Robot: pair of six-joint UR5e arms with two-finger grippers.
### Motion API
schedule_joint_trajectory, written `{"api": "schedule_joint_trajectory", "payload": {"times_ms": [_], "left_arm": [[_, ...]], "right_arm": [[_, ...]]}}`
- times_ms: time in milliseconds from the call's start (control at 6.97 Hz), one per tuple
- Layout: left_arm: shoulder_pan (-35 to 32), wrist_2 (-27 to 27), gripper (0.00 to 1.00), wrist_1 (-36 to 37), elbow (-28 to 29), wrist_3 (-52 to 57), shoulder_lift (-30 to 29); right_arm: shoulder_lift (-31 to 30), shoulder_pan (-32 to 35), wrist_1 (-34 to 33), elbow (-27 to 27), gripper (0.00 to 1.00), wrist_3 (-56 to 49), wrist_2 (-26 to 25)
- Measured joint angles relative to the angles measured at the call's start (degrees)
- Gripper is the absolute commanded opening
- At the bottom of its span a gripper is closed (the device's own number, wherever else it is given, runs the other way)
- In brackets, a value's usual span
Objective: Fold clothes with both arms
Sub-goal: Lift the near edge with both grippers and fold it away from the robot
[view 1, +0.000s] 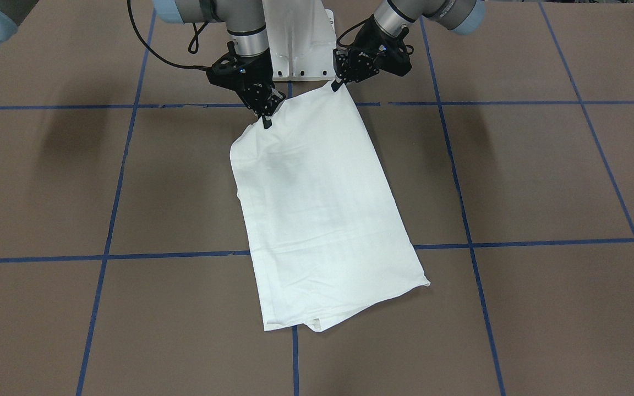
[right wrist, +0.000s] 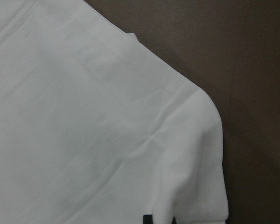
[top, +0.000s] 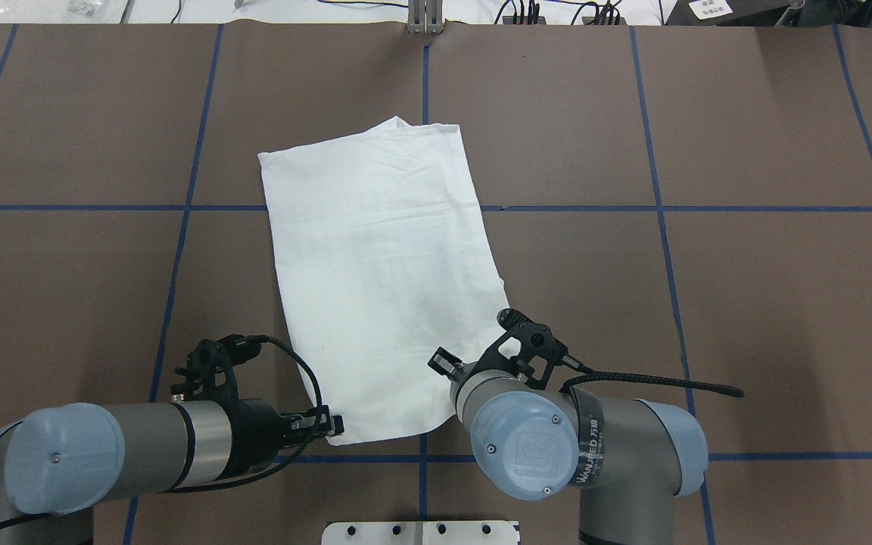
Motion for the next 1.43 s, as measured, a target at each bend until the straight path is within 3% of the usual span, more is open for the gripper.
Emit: {"api": "schedule_joint_trajectory", "payload": {"times_ms": [287, 574, 1004, 1435], "left_arm": [[-0.15, -3.2, 0.0, 7.79, -8.93, 0.01, -0.01], [-0.51, -4.63, 0.0, 10.9, -12.44, 0.01, 0.05], [-4.46, -5.05, 0.0, 14.26, -11.87, 1.06, -0.56], [-12.07, -5.04, 0.0, 14.71, -3.18, 8.33, -4.19]], "right_arm": [[0.46, -3.07, -12.08, 11.69, 0.0, 1.69, -0.05], [2.63, -5.32, -19.44, 17.44, 0.0, 3.1, -0.06], [6.5, -3.0, -17.47, 11.12, 0.0, -0.53, -2.58], [7.93, 5.03, -7.34, 0.14, 0.0, -6.82, -1.94]]}}
